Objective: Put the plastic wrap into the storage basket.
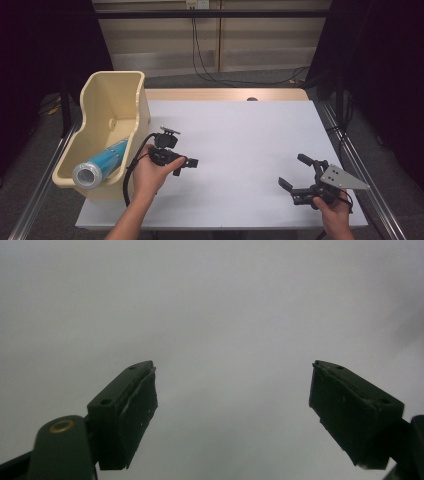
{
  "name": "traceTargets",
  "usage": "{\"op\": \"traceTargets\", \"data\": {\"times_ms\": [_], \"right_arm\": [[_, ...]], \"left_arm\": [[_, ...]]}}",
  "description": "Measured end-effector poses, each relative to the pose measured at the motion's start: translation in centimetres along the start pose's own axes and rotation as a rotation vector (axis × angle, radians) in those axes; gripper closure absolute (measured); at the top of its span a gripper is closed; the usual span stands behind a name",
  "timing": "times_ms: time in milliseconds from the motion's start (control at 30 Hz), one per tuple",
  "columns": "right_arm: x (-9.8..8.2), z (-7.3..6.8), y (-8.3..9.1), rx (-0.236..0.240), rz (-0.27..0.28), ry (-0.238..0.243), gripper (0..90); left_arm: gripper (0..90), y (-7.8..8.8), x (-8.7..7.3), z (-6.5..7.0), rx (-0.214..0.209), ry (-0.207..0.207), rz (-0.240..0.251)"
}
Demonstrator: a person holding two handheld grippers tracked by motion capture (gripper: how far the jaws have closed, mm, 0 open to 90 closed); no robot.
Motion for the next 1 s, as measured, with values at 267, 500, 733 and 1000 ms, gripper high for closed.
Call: {"op": "traceTargets", "data": {"times_ms": [267, 500, 733, 1000], "right_arm": [[0.0, -0.1, -0.1, 0.002, -0.005, 0.009, 0.7], [0.0, -0.1, -0.1, 0.002, -0.006, 0.01, 0.7], [0.0, -0.1, -0.1, 0.001, -0.008, 0.012, 0.8], [0.0, -0.1, 0.0, 0.002, -0.007, 0.013, 0.8]], "left_arm": [[17.7, -1.6, -1.5, -0.6, 0.035, -0.083, 0.17], [14.8, -1.7, -2.6, -0.4, 0.085, -0.176, 0.382], [12.3, -2.1, -3.5, -0.4, 0.124, -0.227, 0.458], [11.1, -1.8, -4.1, -0.4, 0.145, -0.251, 0.591]]}}
Point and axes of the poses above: each handheld gripper's, and its own axes: y roughly backward along the jaws, x roughly out of its top, z roughly to its right, the point moved 3 cm from there along -y, roughly forward along the jaws, and after that the axes turned 8 degrees about -z, right-handed, at the moved point
